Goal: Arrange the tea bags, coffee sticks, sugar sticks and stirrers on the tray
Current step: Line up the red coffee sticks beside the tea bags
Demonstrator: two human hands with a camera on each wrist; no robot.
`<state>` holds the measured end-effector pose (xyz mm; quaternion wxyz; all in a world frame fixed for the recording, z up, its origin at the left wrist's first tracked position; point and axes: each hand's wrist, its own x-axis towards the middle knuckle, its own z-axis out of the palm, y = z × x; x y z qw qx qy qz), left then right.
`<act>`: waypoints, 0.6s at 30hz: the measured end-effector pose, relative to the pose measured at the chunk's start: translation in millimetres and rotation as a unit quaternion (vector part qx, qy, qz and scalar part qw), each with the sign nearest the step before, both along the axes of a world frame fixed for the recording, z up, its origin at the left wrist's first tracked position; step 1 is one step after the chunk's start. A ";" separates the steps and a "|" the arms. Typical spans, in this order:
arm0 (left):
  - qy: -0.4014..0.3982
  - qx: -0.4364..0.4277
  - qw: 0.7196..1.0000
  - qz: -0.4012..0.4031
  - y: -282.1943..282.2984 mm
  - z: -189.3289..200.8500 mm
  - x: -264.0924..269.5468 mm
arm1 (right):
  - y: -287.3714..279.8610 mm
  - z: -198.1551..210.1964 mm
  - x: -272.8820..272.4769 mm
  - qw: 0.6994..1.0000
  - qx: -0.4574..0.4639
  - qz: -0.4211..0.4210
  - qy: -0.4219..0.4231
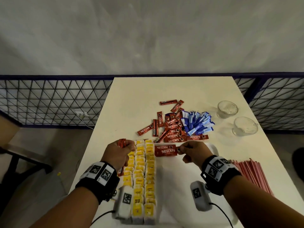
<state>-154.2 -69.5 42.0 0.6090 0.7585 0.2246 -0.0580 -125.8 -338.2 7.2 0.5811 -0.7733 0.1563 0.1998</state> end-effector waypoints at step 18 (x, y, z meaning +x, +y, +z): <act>0.041 0.009 0.999 0.012 36.5 -13.4 -29.3 | 22.5 -57.3 2.8 0.949 -0.290 0.069 0.105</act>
